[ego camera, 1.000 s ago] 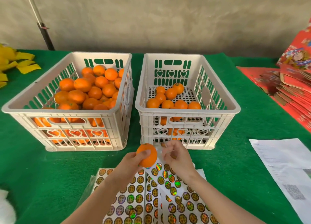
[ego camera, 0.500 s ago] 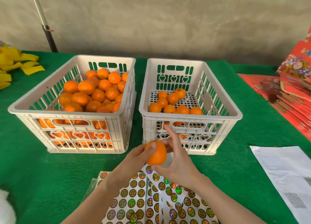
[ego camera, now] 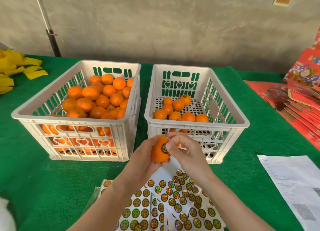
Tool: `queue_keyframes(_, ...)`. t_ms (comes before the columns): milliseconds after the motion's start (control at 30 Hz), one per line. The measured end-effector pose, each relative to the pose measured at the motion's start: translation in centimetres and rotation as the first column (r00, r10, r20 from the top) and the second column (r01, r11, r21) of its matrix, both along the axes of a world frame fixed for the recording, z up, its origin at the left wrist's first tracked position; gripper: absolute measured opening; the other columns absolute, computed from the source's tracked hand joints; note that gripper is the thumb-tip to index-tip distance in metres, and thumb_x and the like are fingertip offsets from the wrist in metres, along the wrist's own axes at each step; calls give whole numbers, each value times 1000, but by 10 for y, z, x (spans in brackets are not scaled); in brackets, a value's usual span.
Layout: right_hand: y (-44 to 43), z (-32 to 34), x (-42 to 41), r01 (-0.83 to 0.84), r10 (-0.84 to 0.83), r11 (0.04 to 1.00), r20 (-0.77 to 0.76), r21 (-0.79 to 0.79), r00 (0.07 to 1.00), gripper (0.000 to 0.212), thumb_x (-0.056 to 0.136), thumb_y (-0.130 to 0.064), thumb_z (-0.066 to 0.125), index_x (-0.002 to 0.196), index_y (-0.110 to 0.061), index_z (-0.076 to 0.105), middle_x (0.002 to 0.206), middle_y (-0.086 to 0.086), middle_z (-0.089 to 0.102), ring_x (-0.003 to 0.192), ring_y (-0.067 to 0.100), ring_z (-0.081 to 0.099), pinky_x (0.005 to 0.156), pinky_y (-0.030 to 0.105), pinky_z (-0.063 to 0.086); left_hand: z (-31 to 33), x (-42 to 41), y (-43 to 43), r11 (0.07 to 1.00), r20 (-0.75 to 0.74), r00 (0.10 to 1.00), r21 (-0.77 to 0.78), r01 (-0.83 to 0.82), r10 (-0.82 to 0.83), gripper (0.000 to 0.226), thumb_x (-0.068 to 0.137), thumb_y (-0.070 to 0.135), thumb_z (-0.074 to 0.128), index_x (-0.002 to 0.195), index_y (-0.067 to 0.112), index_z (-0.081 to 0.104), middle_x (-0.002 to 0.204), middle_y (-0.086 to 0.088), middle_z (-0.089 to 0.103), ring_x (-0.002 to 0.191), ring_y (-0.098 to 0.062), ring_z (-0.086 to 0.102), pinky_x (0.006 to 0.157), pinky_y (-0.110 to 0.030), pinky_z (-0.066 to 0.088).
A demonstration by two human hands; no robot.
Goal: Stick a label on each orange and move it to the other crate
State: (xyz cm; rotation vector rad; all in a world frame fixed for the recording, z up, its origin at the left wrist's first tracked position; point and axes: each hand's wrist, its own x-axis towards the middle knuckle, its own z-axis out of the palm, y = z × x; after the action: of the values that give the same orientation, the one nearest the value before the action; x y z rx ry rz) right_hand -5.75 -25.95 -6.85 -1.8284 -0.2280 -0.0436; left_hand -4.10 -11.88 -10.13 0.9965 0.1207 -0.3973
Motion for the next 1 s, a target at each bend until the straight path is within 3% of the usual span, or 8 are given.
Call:
queue_keyframes(133, 5, -1, -2, 56, -29, 981, 143, -187, 989, 11, 89, -13, 61, 79, -19, 60, 114, -11, 55, 113, 1, 49, 97, 34, 43, 1, 1, -1, 1000, 15, 1000, 3, -13, 13, 55, 78, 39, 61, 122, 7, 54, 96, -14, 63, 72, -16, 66, 63, -29, 54)
queue_keyframes(333, 12, -3, -7, 168, -74, 949, 330, -267, 941, 12, 87, -10, 64, 80, -13, 55, 107, -3, 57, 108, 5, 51, 87, 28, 44, 2, -3, -1, 998, 60, 998, 53, -31, 28, 35, 96, 32, 47, 120, 9, 57, 114, -21, 62, 96, -24, 62, 97, -53, 45)
queue_keyframes(467, 16, -5, -10, 231, -126, 942, 379, -245, 917, 12, 83, -14, 68, 79, -11, 58, 97, -5, 59, 95, 3, 54, 78, 28, 47, 2, -5, -1, 993, 144, 986, 62, -96, 87, 40, 85, 35, 57, 113, 6, 56, 91, -9, 64, 82, -15, 65, 71, -32, 56)
queue_keyframes(533, 17, -6, -11, 236, -152, 952, 368, -194, 917, 13, 81, -19, 71, 83, -17, 58, 96, -8, 60, 93, 4, 56, 74, 30, 50, 2, -5, 0, 991, 171, 980, 73, -115, 101, 43, 81, 36, 64, 113, 8, 56, 94, -9, 65, 85, -16, 66, 71, -29, 56)
queue_keyframes(700, 10, -5, -7, 126, -125, 992, -9, 22, 992, 57, 70, -33, 78, 110, -41, 39, 106, -12, 61, 91, 2, 60, 70, 19, 52, 3, -6, 8, 986, 245, 966, 116, -116, 85, 25, 79, 34, 60, 100, 22, 64, 90, -2, 70, 83, -19, 66, 65, -27, 55)
queue_keyframes(867, 14, -5, -8, -80, 87, 995, 146, -53, 986, 67, 73, -50, 70, 130, -47, 33, 122, -30, 45, 115, -5, 47, 89, 10, 41, 17, -5, 3, 983, 313, 948, 145, -113, 62, 38, 83, 38, 65, 110, 12, 60, 100, -16, 67, 92, -22, 67, 73, -26, 56)
queue_keyframes(967, 10, 13, 17, -4, 31, 996, 296, -93, 955, 68, 69, -31, 80, 120, -47, 39, 118, -25, 47, 108, -5, 50, 83, 6, 40, 47, 12, -6, 908, 473, 880, 347, -235, 47, 16, 100, 18, 42, 107, 21, 56, 88, 10, 64, 85, 17, 60, 72, -1, 45)
queue_keyframes(1000, 7, 21, 28, 28, 7, 995, 344, -98, 939, 67, 67, -27, 82, 115, -46, 41, 116, -24, 48, 105, -5, 50, 81, 8, 41, 58, 24, -9, 869, 535, 844, 401, -291, 35, 23, 104, 21, 33, 106, 25, 55, 86, 19, 62, 84, 23, 57, 70, 2, 42)
